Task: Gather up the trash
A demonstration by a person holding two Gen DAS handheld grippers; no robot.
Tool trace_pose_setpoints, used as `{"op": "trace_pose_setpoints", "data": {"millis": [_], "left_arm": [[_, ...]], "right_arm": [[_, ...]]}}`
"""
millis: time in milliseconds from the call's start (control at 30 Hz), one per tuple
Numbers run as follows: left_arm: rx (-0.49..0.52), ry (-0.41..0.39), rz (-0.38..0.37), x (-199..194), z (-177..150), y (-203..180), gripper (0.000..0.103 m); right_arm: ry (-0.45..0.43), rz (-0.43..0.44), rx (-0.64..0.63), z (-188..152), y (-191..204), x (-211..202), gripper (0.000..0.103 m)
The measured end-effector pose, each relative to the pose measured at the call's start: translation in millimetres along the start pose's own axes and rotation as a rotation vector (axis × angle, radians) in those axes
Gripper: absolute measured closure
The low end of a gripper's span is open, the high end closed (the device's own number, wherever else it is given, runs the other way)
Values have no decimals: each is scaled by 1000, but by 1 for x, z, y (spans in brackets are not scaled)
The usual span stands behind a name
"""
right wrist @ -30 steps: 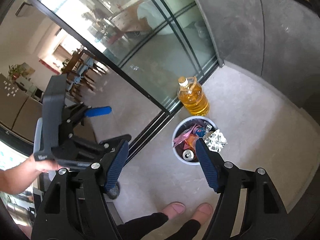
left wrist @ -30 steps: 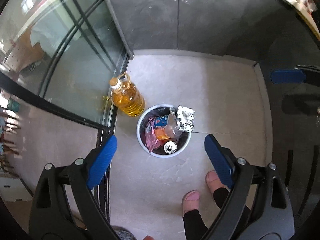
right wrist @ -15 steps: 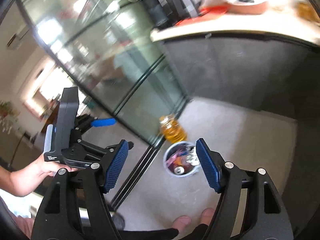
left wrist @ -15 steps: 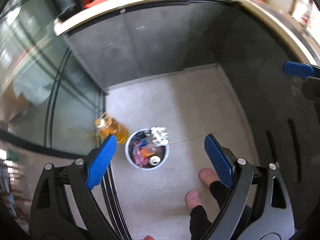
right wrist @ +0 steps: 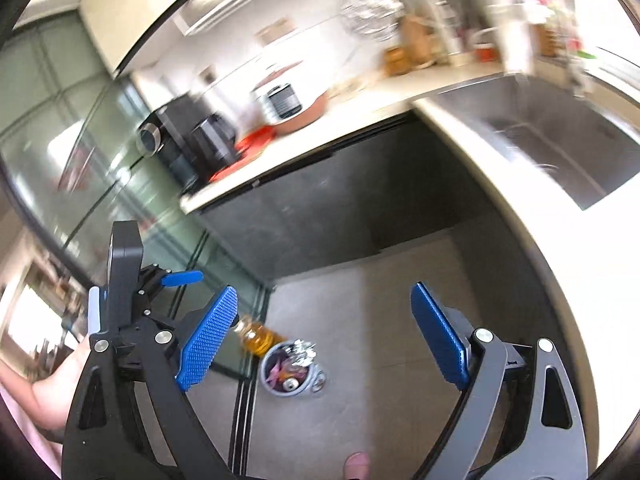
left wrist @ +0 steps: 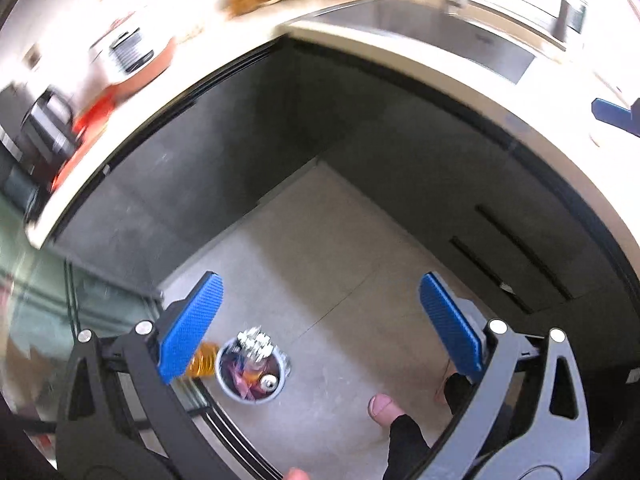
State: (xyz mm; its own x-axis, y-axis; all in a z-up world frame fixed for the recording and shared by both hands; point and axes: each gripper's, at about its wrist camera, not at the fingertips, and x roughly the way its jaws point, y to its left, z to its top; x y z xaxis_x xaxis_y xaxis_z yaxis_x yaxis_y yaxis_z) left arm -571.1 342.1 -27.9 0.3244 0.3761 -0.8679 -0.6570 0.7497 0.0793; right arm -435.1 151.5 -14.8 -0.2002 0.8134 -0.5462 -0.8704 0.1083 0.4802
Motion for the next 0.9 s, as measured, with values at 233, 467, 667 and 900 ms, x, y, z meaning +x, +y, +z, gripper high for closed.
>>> {"op": "trace_pose_setpoints", "data": {"millis": [233, 467, 667, 900], "left_arm": [[116, -50, -76, -13, 51, -101, 6], [208, -81, -141, -19, 83, -183, 6], [282, -109, -191, -23, 103, -237, 6], [351, -133, -224, -30, 116, -291, 6]], "right_arm": [[-46, -76, 78, -14, -70, -75, 15], [-111, -161, 151, -31, -122, -140, 14], [-158, -211, 195, -40, -154, -177, 14], [-188, -247, 250, -51, -188, -206, 14]]}}
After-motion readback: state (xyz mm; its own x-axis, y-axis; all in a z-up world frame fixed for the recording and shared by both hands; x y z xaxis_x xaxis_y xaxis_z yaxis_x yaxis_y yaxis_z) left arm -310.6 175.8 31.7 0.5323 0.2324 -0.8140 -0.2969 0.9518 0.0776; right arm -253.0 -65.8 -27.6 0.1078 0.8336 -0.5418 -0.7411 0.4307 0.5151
